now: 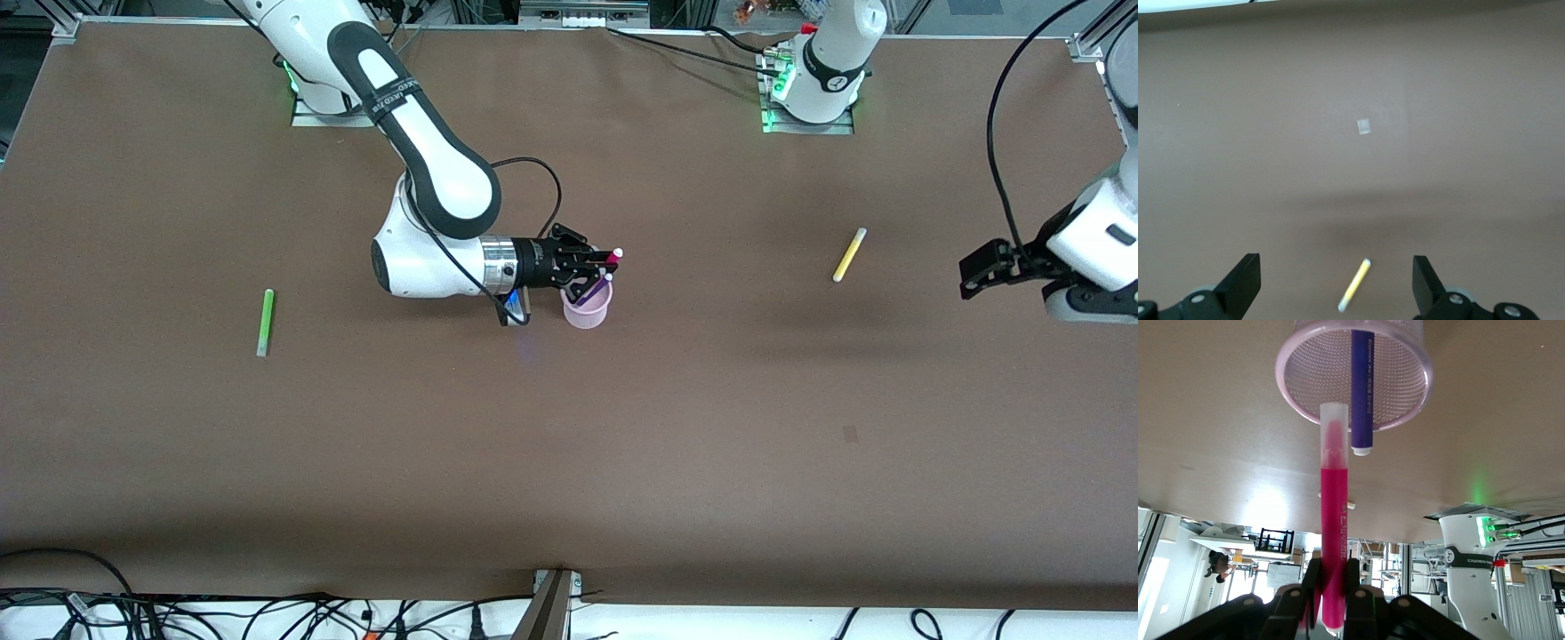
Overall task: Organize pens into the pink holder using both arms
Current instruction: 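Lower the pink marker into the holder and open the right gripper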
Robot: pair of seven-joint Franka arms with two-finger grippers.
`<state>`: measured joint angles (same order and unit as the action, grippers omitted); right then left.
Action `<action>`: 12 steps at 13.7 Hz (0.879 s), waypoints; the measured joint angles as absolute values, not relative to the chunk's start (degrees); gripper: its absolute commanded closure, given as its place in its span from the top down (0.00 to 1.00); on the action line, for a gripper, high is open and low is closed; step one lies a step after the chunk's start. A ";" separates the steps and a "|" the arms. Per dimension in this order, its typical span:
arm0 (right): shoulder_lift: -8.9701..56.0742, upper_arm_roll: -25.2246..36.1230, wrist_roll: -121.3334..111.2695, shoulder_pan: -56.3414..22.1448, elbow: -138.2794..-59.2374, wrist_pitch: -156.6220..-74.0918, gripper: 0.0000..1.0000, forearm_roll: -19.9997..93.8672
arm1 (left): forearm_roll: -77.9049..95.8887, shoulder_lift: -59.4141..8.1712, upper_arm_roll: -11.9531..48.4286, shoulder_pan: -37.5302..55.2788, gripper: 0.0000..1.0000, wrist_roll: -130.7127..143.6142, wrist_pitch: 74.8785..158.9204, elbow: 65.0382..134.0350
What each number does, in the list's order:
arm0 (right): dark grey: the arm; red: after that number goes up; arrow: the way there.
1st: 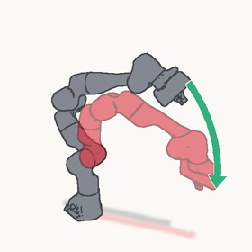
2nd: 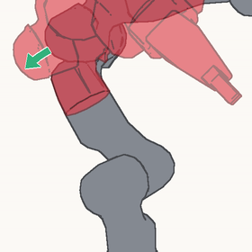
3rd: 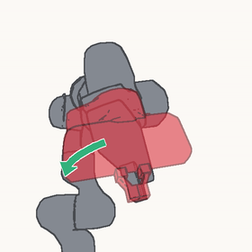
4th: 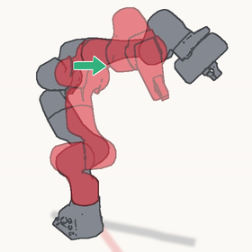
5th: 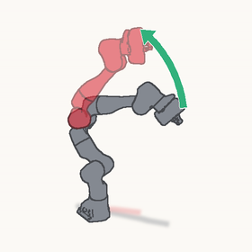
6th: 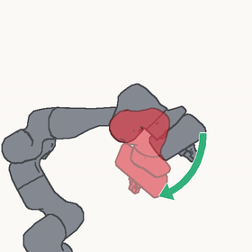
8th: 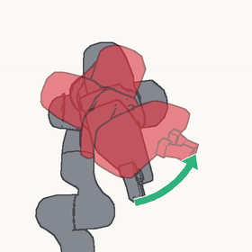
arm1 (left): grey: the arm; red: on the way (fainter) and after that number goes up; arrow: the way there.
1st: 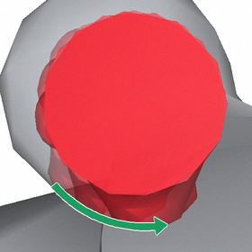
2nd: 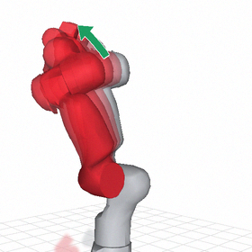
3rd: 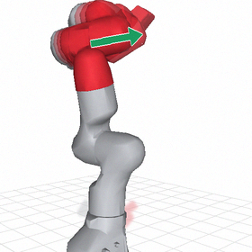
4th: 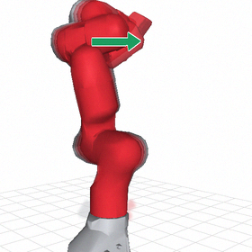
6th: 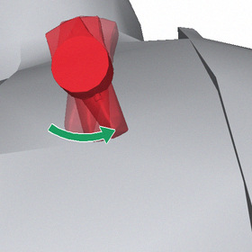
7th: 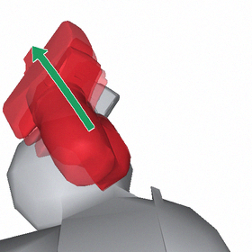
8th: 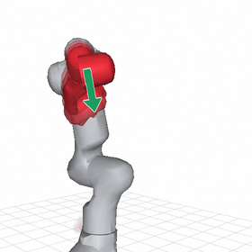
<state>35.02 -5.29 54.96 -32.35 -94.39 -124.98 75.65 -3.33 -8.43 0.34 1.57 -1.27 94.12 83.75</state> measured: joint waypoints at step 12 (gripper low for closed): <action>37.50 -5.05 50.88 -33.15 -94.39 -125.89 0.07 75.68 | 0.92 -8.97 0.02 -3.99 1.00 -1.69 88.87 81.49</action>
<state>37.50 -5.05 50.88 -33.15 -94.39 -125.89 75.68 0.92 -8.97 0.02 -3.99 -1.69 88.87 81.49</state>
